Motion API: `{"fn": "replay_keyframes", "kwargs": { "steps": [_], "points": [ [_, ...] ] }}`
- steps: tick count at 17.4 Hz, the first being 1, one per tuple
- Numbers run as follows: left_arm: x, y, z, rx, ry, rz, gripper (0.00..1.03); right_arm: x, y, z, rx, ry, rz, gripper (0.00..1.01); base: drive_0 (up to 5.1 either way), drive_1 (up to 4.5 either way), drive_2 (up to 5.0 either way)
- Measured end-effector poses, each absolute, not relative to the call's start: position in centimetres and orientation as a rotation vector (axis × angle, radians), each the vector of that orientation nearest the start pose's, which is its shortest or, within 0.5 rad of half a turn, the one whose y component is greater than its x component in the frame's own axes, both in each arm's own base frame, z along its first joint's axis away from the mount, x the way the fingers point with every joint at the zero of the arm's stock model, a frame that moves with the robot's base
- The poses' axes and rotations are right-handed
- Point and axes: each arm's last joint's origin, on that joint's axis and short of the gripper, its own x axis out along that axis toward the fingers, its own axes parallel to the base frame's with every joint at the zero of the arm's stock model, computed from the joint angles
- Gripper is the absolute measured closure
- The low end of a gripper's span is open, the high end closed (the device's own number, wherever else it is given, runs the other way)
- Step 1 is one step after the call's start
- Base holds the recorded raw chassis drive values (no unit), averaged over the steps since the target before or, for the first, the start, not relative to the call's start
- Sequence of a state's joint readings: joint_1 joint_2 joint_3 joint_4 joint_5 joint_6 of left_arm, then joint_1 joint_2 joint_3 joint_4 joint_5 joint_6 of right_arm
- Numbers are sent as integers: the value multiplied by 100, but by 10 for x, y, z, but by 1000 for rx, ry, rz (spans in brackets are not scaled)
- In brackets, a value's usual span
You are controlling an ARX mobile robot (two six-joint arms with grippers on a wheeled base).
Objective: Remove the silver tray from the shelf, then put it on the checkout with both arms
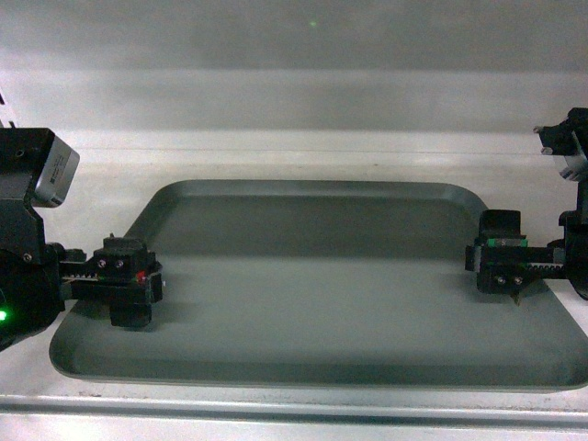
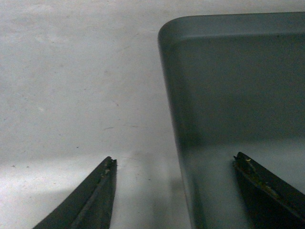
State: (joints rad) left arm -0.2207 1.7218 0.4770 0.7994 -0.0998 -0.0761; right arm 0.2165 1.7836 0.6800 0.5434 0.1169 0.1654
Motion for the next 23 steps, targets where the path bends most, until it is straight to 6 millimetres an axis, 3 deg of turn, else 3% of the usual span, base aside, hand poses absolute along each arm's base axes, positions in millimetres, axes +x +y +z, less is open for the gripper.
{"fn": "replay_keyframes", "kwargs": {
  "steps": [6, 7, 13, 23],
  "points": [
    [275, -66, 112, -1, 451, -125, 94, 307, 71, 119, 69, 548, 69, 91, 0, 0, 0],
    [276, -67, 113, -35, 452, -115, 99, 304, 73, 120, 89, 538, 65, 99, 0, 0, 0],
    [273, -73, 121, -46, 438, -127, 100, 296, 70, 124, 109, 506, 40, 99, 0, 0, 0],
    [252, -72, 176, -48, 362, -105, 100, 273, 70, 185, 123, 371, 61, 99, 0, 0, 0]
  ]
}}
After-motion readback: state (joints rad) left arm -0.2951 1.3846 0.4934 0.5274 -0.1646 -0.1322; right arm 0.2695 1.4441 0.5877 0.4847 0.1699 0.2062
